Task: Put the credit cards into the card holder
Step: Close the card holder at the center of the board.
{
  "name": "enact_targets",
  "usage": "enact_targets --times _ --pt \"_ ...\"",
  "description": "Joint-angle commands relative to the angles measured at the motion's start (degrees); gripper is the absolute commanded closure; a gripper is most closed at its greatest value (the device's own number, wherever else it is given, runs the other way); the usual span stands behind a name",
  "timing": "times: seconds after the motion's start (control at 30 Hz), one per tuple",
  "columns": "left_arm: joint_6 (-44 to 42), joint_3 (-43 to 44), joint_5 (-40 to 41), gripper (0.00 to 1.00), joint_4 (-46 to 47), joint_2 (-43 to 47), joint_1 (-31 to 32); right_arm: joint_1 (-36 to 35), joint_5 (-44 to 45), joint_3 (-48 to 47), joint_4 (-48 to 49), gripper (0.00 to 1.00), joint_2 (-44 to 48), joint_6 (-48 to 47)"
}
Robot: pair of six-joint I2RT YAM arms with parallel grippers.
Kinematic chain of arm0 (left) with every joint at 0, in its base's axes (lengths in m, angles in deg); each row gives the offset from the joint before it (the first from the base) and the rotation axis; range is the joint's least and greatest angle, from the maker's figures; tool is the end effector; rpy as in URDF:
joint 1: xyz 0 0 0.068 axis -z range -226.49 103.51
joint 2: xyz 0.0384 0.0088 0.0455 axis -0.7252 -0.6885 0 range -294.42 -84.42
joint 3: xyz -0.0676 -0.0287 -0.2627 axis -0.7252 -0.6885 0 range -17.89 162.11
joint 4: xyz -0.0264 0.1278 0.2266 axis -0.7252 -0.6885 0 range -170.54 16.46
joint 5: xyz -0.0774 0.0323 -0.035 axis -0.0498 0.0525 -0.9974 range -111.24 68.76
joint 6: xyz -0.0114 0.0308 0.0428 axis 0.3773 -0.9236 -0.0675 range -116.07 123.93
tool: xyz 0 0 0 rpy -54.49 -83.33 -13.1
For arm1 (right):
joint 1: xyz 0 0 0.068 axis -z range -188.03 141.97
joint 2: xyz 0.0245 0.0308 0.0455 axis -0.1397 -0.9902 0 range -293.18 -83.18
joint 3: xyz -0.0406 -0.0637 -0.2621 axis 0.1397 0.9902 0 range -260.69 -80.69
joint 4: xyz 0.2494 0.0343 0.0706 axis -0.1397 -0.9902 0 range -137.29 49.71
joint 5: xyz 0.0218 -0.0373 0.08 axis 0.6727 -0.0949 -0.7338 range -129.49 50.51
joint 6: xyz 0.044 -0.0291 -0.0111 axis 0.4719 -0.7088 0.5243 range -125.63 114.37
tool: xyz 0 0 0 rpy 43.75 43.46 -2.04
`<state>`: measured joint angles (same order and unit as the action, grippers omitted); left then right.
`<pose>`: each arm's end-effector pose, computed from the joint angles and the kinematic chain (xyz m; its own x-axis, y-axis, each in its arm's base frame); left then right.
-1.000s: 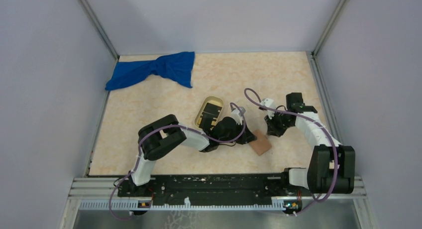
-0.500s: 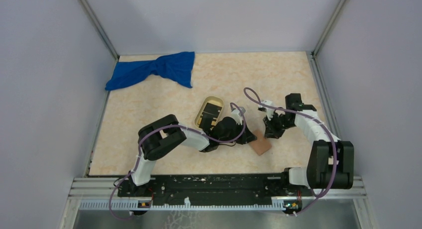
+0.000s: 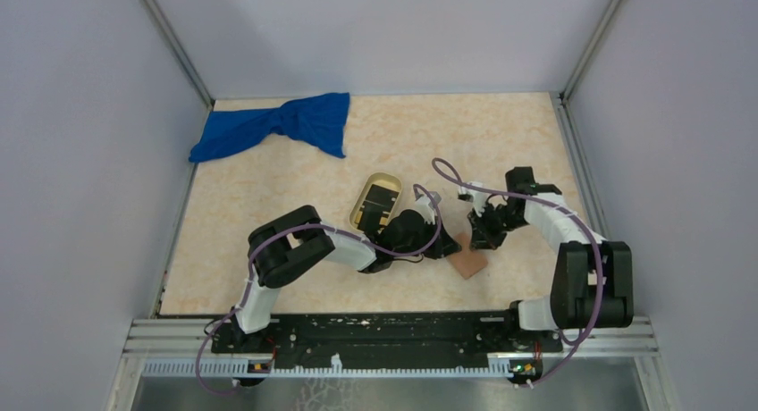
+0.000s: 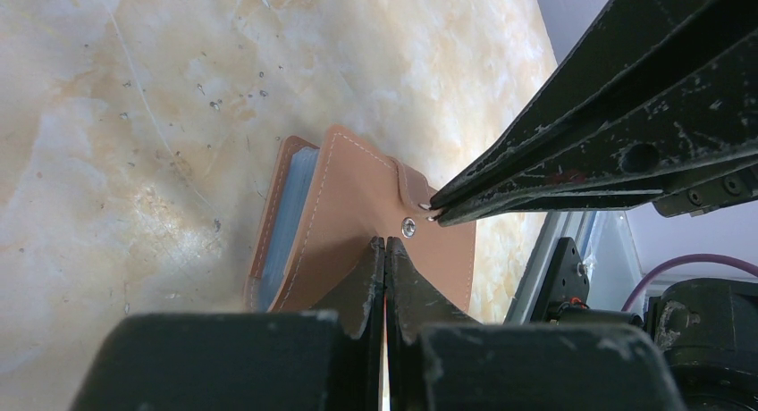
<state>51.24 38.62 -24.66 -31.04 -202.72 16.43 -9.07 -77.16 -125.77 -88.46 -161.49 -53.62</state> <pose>0.1882 -0.3725 0.1221 -0.7741 -0.0978 -0.6255 0.5095 0.4903 -0.7071 0.2191 0.0258 0.1869 -0.5830 -0.5988 -0.5492 -0.8054 0.5152 0.2932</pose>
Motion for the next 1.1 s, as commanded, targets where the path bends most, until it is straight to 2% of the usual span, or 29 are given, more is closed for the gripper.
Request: enact_targets --times 0.0,0.67,1.07 --pt "-0.85 0.0 0.84 1.0 0.41 -0.83 0.37 -1.77 -2.21 -1.94 -0.58 1.0 -0.82 -0.12" --pt "-0.83 -0.44 0.9 1.0 0.85 -0.88 0.45 -3.89 -1.25 -1.94 0.16 1.0 -0.47 1.01" --pt "-0.82 -0.96 1.15 1.0 1.0 -0.59 0.45 -3.88 3.39 -1.92 0.98 1.0 2.75 1.42"
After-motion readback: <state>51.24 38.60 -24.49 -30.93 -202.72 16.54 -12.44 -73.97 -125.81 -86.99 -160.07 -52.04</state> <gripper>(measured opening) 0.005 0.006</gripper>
